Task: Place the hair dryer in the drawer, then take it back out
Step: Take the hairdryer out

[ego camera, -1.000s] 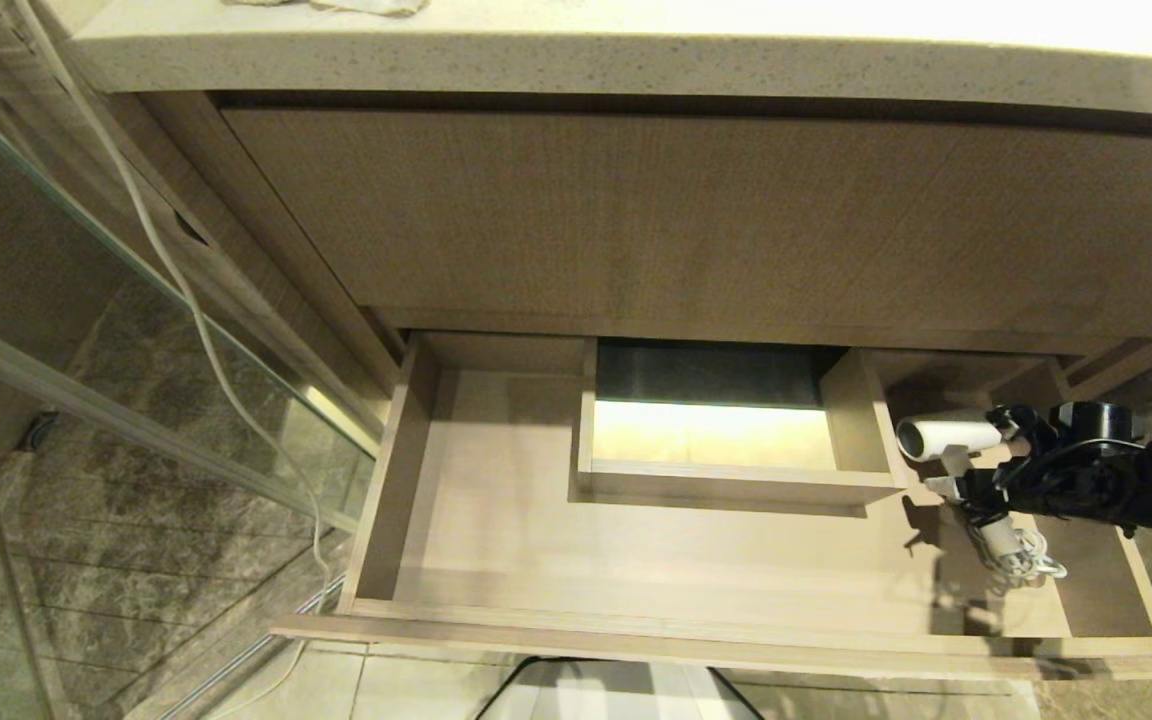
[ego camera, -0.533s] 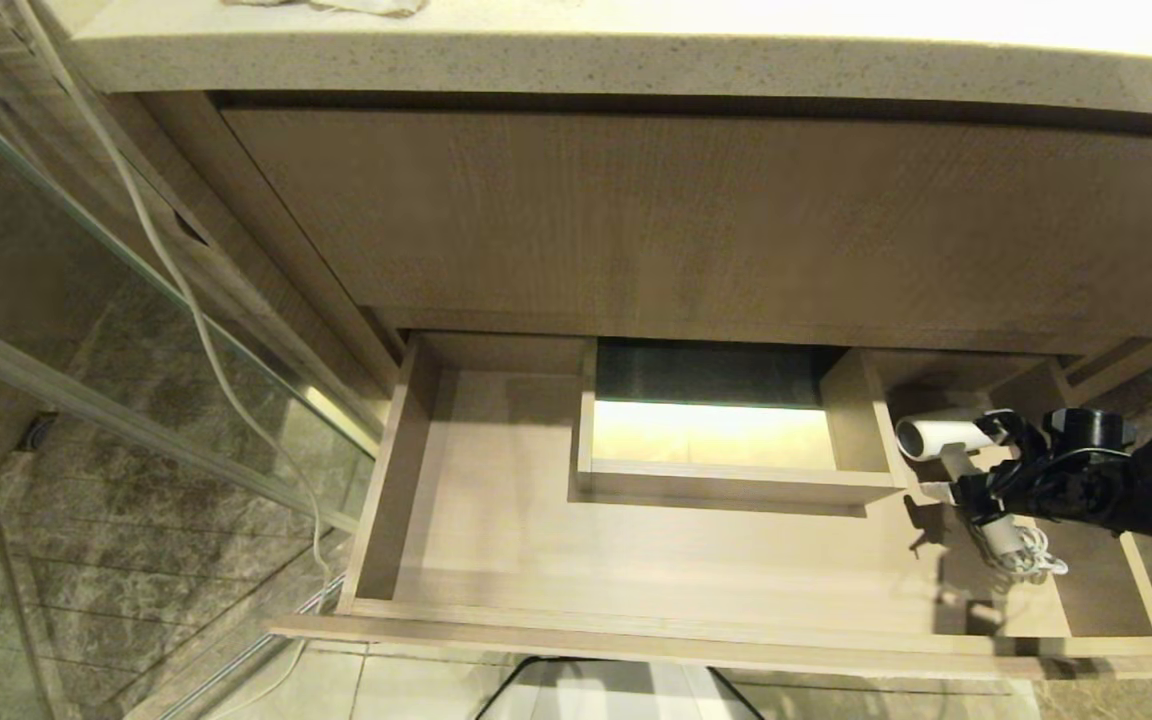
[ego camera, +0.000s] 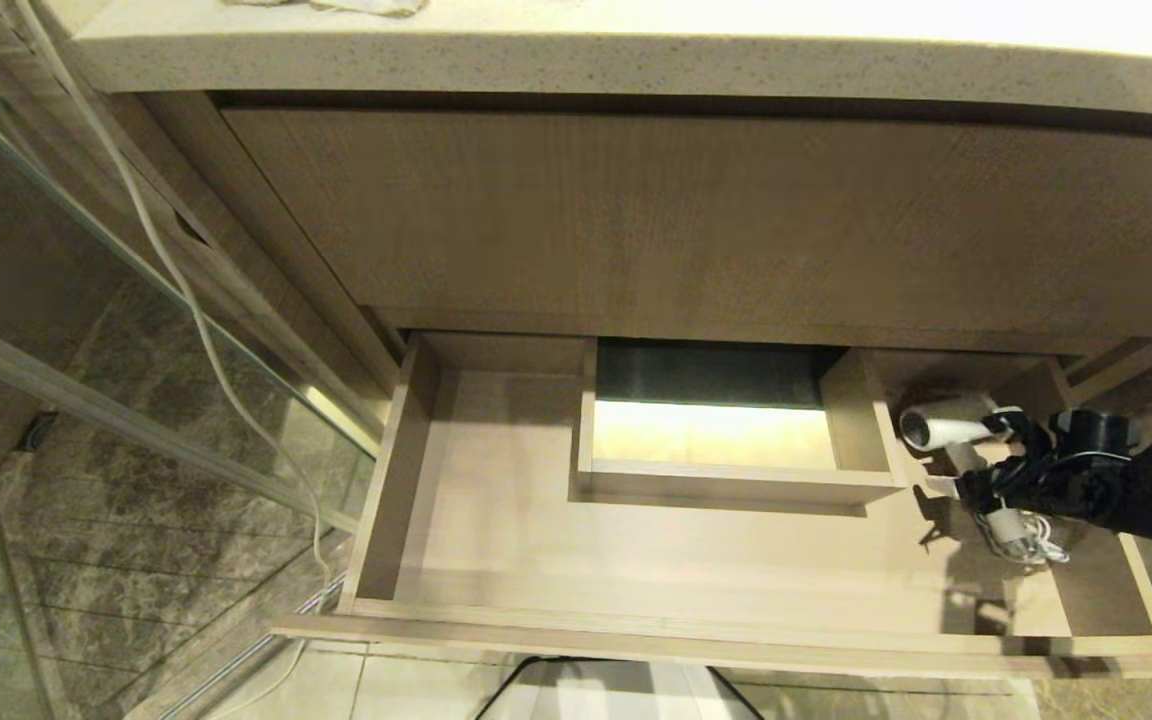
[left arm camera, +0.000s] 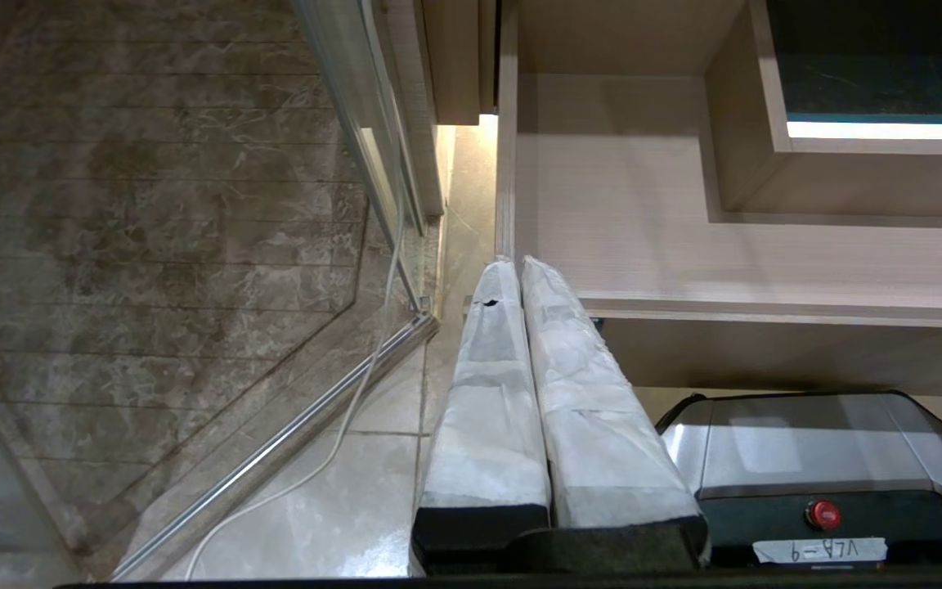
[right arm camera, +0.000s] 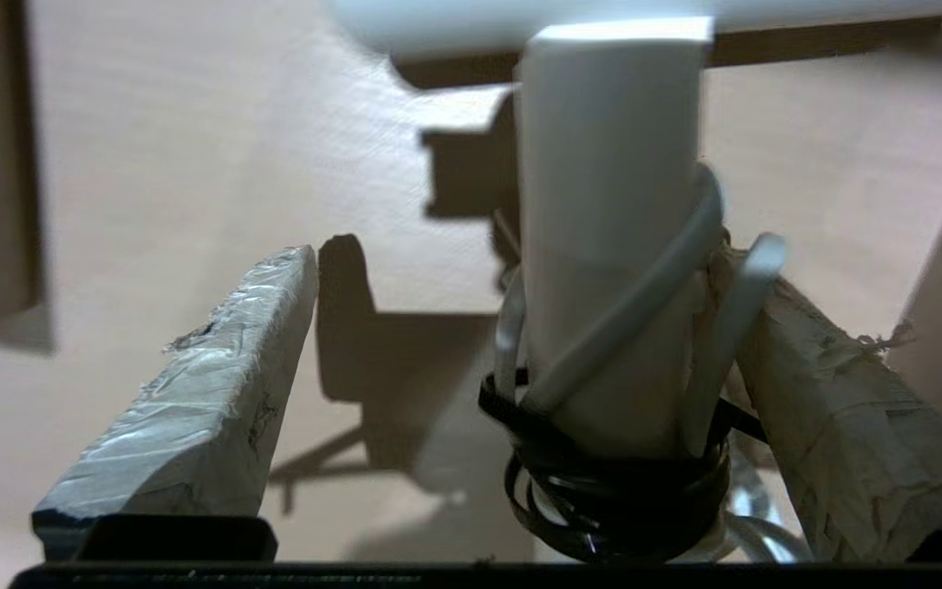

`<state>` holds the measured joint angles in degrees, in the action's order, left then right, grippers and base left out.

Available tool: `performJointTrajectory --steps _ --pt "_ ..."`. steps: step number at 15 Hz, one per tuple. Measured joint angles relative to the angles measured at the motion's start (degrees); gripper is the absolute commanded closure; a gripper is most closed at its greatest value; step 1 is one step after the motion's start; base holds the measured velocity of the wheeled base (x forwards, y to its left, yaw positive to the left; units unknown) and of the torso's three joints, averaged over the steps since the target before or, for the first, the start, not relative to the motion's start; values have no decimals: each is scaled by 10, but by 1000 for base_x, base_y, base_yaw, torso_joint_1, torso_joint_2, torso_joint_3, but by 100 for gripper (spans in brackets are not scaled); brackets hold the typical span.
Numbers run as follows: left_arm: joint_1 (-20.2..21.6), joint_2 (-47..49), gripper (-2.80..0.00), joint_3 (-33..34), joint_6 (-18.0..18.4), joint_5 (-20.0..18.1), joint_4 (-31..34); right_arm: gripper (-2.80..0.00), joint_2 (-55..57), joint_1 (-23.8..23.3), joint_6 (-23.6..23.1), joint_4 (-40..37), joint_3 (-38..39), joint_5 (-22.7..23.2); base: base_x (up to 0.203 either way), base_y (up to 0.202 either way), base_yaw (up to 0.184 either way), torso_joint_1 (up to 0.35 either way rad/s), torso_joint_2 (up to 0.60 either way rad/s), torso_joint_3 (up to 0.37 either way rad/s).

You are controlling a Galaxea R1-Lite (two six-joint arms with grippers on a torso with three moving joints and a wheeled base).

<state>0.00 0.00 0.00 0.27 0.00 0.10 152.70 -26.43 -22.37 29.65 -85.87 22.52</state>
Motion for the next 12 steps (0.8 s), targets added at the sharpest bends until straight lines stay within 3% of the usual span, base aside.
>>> performJointTrajectory --steps 6,7,12 --pt "0 0 0 0 0 0 0 -280 26 -1 -1 17 -22 18 0 0 0 0 0 0" --pt "0 0 0 0 0 0 0 0 28 -1 -1 17 -22 18 0 0 0 0 0 0" --pt "0 0 0 0 0 0 0 0 29 -2 -10 19 -18 17 0 0 0 0 0 0"
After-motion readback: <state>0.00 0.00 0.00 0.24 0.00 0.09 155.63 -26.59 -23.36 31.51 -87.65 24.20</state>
